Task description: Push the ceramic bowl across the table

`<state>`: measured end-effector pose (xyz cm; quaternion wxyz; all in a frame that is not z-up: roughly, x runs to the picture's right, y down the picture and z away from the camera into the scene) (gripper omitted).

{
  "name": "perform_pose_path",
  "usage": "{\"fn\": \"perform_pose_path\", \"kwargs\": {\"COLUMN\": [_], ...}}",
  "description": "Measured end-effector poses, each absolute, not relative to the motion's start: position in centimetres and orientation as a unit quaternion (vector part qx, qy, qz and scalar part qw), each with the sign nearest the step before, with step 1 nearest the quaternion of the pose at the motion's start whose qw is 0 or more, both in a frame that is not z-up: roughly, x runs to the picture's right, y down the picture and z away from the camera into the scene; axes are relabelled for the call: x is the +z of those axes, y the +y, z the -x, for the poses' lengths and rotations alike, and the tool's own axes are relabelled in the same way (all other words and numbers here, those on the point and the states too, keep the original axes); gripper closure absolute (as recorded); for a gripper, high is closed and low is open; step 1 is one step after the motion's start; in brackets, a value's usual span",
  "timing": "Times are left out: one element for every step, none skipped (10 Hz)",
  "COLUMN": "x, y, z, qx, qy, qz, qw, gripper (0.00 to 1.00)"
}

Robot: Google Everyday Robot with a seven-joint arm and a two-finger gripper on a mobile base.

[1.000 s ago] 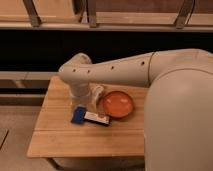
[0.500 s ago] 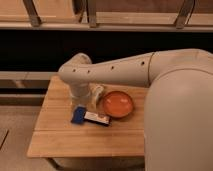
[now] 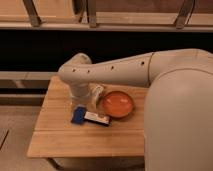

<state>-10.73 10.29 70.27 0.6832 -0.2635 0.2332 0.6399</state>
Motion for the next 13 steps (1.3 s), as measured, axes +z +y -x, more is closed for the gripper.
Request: {"fn": "perform_pose_path", "kwargs": {"x": [70.3,70.3,70.3,70.3,70.3,70.3,70.3,70.3,70.3,70.3,70.3,70.5,71.2], "y": [10.3,10.3,10.3,10.4,10.3,10.3,10.3,10.3,10.3,10.3,10.3,10.0,8.6], "z": [10.7,10.7,10.7,10.7,10.7,10.7,10.7,10.7,10.7,10.7,10.7,10.7,10.7], "qx": [0.64,0.64,0.64,0.64,0.64,0.64,0.64,0.64,0.64,0.64,0.64,0.639,0.637], "qy": [0.233,0.233,0.233,0.234,0.234,0.234,0.234,0.234,0.234,0.234,0.233,0.226,0.201], "qz": [0.264,0.263,0.264,0.264,0.264,0.264,0.264,0.264,0.264,0.264,0.264,0.263,0.256], "qw": [0.683,0.683,0.683,0.683,0.683,0.683,0.683,0.683,0.683,0.683,0.683,0.686,0.698], "gripper": [0.35,0.35,0.35,0.35,0.35,0.35,0.39,0.48,0.56,0.68,0.78,0.87,0.97]}}
